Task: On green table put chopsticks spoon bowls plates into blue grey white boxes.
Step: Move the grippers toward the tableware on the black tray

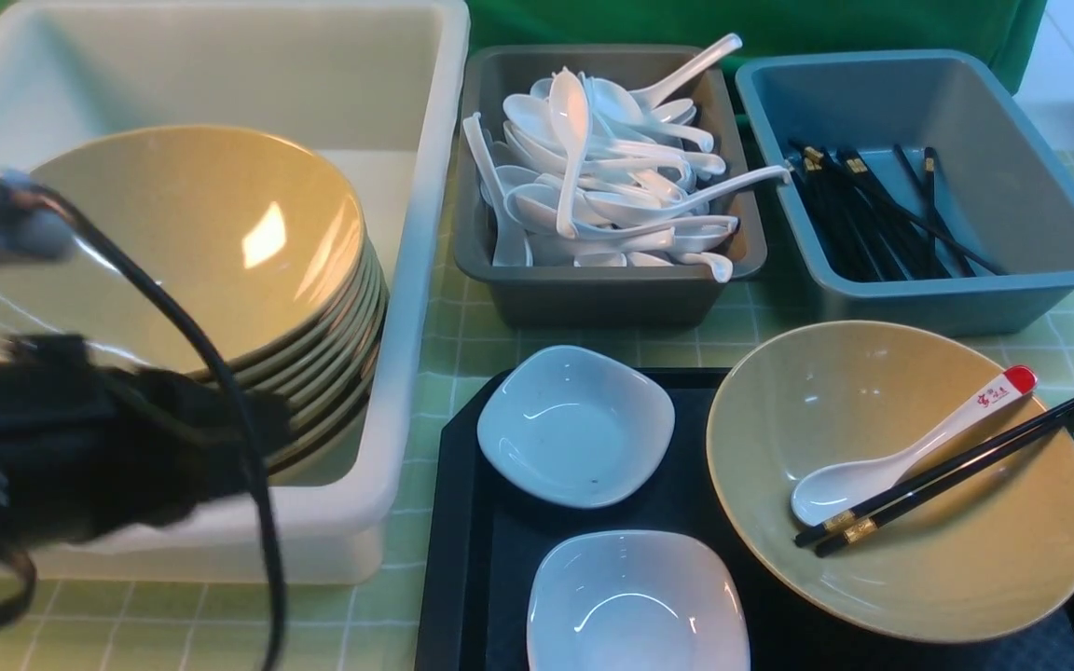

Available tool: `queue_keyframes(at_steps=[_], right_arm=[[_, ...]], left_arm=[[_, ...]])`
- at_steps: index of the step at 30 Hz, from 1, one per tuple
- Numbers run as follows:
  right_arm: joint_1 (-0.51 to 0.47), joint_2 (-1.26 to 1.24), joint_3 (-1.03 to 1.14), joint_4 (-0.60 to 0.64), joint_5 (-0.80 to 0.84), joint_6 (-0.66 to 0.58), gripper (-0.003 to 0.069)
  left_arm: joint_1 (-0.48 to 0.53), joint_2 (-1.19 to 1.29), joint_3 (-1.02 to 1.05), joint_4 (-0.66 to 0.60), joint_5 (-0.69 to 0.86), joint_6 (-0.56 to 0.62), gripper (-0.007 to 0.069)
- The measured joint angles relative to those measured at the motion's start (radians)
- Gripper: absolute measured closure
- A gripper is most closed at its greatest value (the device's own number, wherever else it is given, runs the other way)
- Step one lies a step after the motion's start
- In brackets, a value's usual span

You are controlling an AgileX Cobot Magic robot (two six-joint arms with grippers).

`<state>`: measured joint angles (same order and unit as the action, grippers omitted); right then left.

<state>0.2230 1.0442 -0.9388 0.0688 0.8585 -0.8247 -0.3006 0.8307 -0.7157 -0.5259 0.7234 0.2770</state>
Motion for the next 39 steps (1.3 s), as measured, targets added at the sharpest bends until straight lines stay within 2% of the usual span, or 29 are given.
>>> queue_keyframes(at_steps=[1, 4, 7, 11, 17, 22, 24, 25, 26, 28, 39], right_arm=[[0.03, 0.039, -0.004, -0.069, 0.007, -0.037, 0.0391], [0.097, 0.12, -0.006, -0.218, 0.012, -0.105, 0.0349], [0.154, 0.203, -0.007, -0.317, 0.0, -0.197, 0.0285], [0.164, 0.277, -0.007, -0.348, -0.039, -0.254, 0.0246], [0.165, 0.383, -0.009, -0.39, -0.086, -0.271, 0.024], [0.165, 0.468, -0.009, -0.428, -0.113, -0.27, 0.0295], [0.165, 0.509, -0.009, -0.44, -0.137, -0.27, 0.0381], [0.165, 0.512, -0.009, -0.44, -0.138, -0.27, 0.0389], [0.165, 0.529, -0.009, -0.443, -0.147, -0.27, 0.0452], [0.165, 0.543, -0.012, -0.452, -0.152, -0.27, 0.0532], [0.165, 0.552, -0.072, -0.442, -0.081, -0.251, 0.0529]], left_arm=[[-0.019, 0.004, 0.0, -0.048, 0.01, 0.067, 0.0626], [-0.037, 0.004, 0.0, -0.121, 0.015, 0.173, 0.0626], [-0.039, 0.004, 0.0, -0.151, 0.013, 0.232, 0.0626], [-0.039, 0.004, 0.0, -0.156, -0.003, 0.24, 0.0626], [-0.039, 0.004, 0.0, -0.156, -0.006, 0.244, 0.0626], [-0.039, 0.004, 0.0, -0.156, -0.006, 0.247, 0.0626], [-0.039, 0.004, 0.0, -0.157, -0.006, 0.247, 0.0626], [-0.039, 0.004, 0.0, -0.157, -0.006, 0.247, 0.0626], [-0.039, 0.004, 0.0, -0.157, -0.006, 0.247, 0.0626], [-0.039, 0.004, 0.0, -0.157, -0.006, 0.247, 0.0626], [-0.039, 0.004, 0.0, -0.157, -0.006, 0.247, 0.0626]])
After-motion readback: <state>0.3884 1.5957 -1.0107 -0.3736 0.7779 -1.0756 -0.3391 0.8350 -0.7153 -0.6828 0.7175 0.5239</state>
